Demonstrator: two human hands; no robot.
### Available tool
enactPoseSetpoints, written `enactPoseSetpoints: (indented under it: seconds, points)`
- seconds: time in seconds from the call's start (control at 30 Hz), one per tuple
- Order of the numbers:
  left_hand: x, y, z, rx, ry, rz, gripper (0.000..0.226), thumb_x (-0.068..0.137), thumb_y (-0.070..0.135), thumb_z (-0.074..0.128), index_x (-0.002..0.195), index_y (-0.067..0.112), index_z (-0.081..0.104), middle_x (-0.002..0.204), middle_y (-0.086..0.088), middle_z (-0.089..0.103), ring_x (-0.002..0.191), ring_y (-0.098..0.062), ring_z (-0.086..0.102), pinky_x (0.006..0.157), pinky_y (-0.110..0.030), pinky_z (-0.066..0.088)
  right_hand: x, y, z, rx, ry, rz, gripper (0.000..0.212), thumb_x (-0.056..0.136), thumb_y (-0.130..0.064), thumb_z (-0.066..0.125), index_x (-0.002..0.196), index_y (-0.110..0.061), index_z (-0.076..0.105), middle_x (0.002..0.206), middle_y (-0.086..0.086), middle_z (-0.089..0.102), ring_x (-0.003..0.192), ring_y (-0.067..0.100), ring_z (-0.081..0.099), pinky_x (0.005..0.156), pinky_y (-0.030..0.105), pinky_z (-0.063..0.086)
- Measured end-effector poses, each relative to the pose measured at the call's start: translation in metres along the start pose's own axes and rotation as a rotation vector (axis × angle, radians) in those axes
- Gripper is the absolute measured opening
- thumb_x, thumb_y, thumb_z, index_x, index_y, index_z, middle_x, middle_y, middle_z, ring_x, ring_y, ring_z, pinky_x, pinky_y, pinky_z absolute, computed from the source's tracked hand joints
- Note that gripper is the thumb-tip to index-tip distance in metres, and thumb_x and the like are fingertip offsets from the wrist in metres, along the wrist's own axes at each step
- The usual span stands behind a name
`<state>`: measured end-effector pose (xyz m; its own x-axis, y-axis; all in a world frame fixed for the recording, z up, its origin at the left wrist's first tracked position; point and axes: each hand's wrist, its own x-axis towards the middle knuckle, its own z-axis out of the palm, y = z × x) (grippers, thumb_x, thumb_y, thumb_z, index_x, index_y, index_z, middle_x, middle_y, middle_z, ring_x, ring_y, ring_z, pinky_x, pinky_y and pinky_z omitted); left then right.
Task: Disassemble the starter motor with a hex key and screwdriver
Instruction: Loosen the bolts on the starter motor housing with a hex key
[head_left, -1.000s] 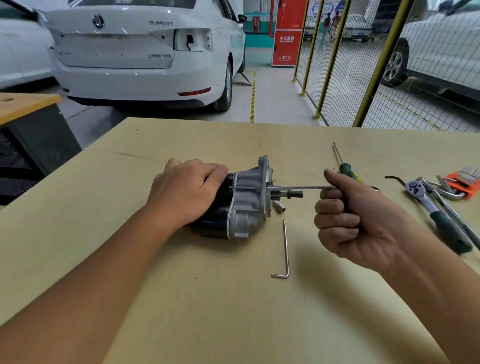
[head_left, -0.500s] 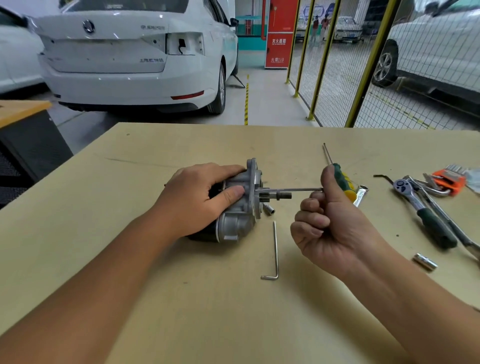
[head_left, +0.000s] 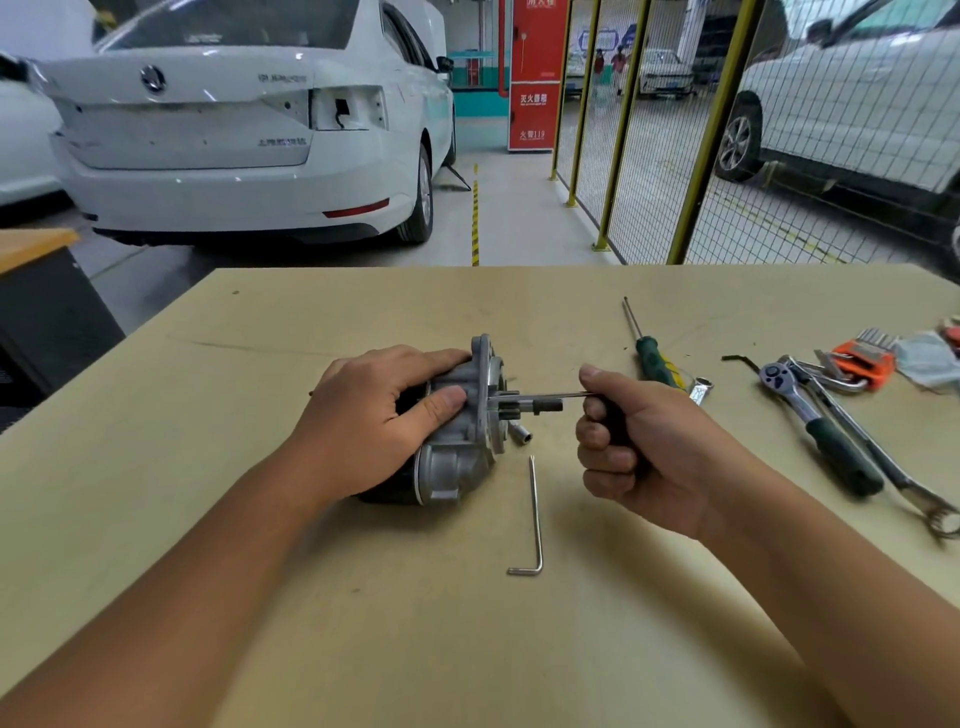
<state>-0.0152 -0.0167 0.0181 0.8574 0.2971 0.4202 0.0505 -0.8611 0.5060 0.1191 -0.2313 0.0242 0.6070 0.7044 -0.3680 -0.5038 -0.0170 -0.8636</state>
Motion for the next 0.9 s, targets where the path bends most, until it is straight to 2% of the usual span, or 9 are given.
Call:
enactPoseSetpoints:
  seconds: [0.2,0.63,0.9]
  points:
    - [0.000,-0.005,0.002,-0.019,0.019,-0.022,0.046,0.097,0.050,0.049,0.137,0.036,0.066,0.116,0.018,0.071,0.110,-0.011,0.065,0.100,-0.049,0.048,0.003,0.000,-0.002,0.023,-0.042,-0.025,0.046,0.099,-0.035,0.056,0.056,-0.019,0.054,0.054,0.001,0.043,0.036,0.011,0.028,0.035,0.021,0.027]
    - [0.001,-0.007,0.004,-0.027,0.029,-0.047,0.044,0.095,0.053,0.049,0.134,0.042,0.066,0.116,0.020,0.071,0.111,-0.010,0.064,0.102,-0.049,0.047,0.010,0.002,-0.004,0.073,-0.090,-0.101,0.046,0.101,-0.029,0.051,0.056,-0.019,0.049,0.052,0.002,0.039,0.036,0.010,0.025,0.035,0.019,0.025]
    - [0.002,-0.007,0.005,-0.033,0.035,-0.067,0.044,0.094,0.056,0.048,0.134,0.045,0.066,0.116,0.021,0.070,0.113,-0.009,0.063,0.104,-0.050,0.045,0.011,0.006,0.005,0.123,-0.038,-0.173,0.048,0.102,-0.027,0.048,0.054,-0.019,0.046,0.052,0.002,0.038,0.036,0.010,0.023,0.035,0.018,0.024]
